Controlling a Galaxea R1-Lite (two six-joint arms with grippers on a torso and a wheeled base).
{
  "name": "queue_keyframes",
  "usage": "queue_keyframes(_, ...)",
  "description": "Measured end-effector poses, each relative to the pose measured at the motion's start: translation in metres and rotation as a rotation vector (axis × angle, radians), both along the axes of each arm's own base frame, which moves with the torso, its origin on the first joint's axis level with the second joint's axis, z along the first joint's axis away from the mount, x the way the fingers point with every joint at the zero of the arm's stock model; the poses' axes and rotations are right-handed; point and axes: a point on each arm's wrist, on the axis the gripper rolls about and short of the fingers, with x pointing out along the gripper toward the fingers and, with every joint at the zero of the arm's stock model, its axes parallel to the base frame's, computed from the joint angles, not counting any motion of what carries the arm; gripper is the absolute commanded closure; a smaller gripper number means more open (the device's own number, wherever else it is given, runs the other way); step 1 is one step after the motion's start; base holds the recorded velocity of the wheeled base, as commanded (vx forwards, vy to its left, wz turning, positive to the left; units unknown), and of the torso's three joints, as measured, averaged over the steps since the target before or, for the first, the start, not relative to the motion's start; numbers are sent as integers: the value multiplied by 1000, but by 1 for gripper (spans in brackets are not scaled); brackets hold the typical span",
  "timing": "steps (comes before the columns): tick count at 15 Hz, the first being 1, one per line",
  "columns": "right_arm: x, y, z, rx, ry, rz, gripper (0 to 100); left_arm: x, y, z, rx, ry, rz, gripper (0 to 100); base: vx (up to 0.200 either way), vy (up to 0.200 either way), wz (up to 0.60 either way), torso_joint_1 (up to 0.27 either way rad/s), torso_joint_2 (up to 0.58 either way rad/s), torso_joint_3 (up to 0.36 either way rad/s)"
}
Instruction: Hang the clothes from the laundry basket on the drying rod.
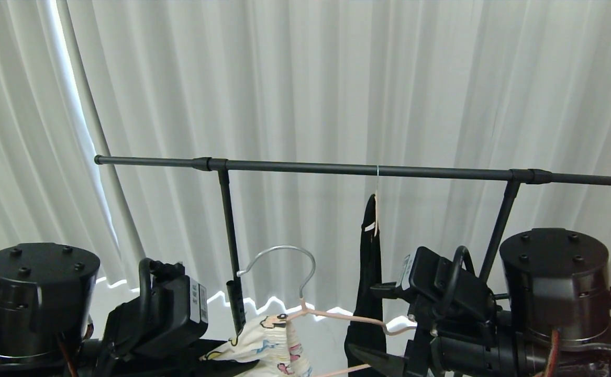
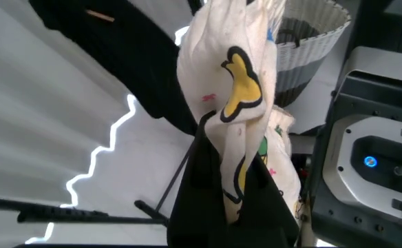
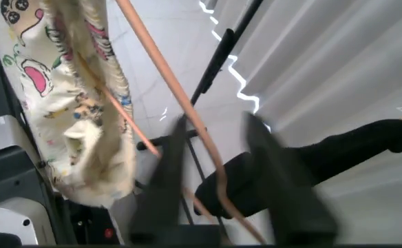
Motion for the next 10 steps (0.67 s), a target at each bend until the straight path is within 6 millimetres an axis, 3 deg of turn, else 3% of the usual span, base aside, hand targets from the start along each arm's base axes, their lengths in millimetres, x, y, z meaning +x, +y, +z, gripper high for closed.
queue_keyframes(5,4,-4,-1,-6,0,-25,0,6,20,-7,93,-81,191,100,0,0,0,0,0,0)
queue_keyframes(7,5,-4,-2,-8,9,-25,0,10,25,0,59,-138,241,100,0,0,0,0,0,0)
queue_keyframes(10,7,0,-6,12,66,-49,0,23,30,26,-26,-224,322,100,0,0,0,0,0,0)
